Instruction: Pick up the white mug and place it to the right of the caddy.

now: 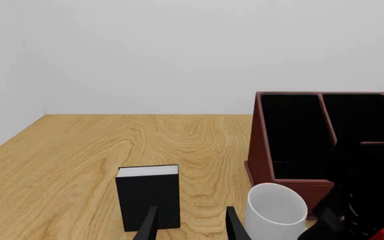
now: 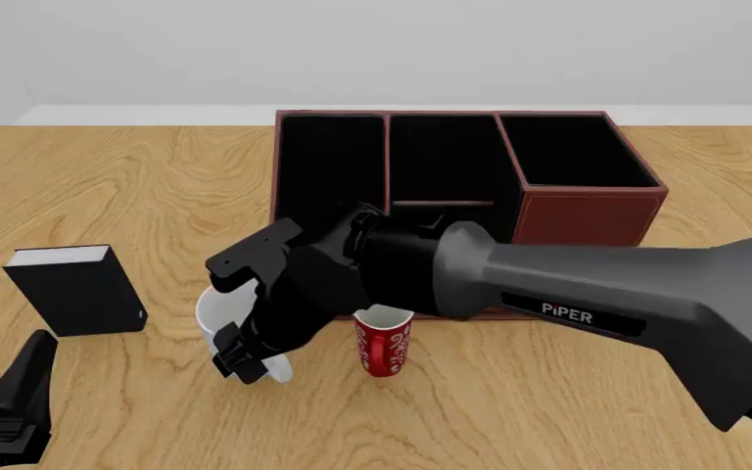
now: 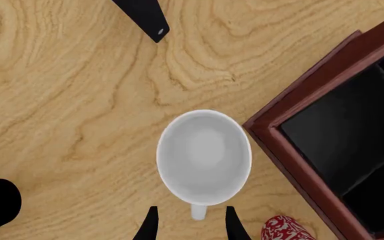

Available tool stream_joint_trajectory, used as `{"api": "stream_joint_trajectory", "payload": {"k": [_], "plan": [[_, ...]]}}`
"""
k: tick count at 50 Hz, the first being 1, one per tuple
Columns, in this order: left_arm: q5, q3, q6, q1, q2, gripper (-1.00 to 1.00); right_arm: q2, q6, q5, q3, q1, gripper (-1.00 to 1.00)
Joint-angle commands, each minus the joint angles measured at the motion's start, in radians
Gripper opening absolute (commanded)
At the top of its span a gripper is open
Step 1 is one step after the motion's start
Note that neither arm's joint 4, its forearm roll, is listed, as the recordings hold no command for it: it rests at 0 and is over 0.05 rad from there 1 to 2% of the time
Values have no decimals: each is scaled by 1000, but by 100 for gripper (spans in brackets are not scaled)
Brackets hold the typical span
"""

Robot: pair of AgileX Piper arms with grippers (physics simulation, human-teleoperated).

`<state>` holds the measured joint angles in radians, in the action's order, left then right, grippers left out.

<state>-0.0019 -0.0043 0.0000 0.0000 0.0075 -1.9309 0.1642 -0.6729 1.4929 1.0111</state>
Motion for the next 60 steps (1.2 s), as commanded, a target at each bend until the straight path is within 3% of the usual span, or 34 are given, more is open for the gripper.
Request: {"api": "stream_joint_trajectory", "payload": {"k": [1,60], "plan": [[0,0,0,0,0,100,0,4,4,-7,0,100],[0,0,0,0,0,100,-26,32,29,-35,-1,100]]}}
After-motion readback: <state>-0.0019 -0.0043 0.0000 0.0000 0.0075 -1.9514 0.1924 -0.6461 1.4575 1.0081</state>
